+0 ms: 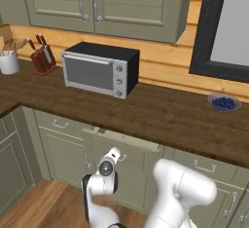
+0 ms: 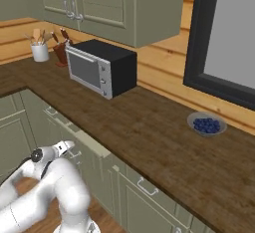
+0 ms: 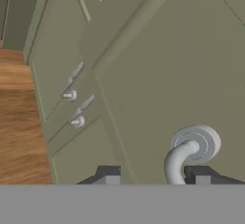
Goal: Take a straw from the drawer in front and place it inside the glass cup on the dining counter.
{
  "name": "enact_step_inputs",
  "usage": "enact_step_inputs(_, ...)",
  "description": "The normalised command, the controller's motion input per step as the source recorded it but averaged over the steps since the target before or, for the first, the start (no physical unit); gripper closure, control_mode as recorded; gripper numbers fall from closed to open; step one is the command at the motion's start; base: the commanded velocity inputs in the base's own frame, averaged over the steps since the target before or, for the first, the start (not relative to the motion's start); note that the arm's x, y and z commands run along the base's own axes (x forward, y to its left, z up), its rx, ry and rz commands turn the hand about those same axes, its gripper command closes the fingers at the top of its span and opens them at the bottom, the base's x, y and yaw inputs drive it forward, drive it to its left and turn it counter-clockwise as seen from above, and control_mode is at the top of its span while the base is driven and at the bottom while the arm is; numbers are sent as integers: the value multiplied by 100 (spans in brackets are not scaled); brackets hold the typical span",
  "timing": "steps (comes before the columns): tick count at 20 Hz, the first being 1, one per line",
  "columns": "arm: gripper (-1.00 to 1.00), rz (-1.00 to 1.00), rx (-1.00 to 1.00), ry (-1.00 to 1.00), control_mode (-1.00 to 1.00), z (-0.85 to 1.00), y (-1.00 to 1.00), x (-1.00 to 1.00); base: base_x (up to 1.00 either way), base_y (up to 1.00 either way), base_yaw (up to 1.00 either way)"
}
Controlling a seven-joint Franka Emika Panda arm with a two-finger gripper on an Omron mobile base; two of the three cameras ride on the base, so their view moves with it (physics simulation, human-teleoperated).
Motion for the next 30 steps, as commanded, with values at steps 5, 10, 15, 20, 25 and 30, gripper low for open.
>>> enact_step_inputs(5,100,9,-1,39,-100,-73,100,-100,0,0,0)
enact_step_inputs(10,100,20,-13,25,-100,-97,100,-100,0,0,0)
enact_step_inputs(15,100,22,-11,22,-100,-100,100,-100,0,0,0)
enact_step_inputs(20,100,41,-17,13,-100,-100,100,-96,0,0,0)
enact_step_inputs(25,100,65,-28,12,-100,-100,100,-83,0,0,0)
enact_step_inputs(30,100,46,-16,28,-100,-100,100,-99,0,0,0)
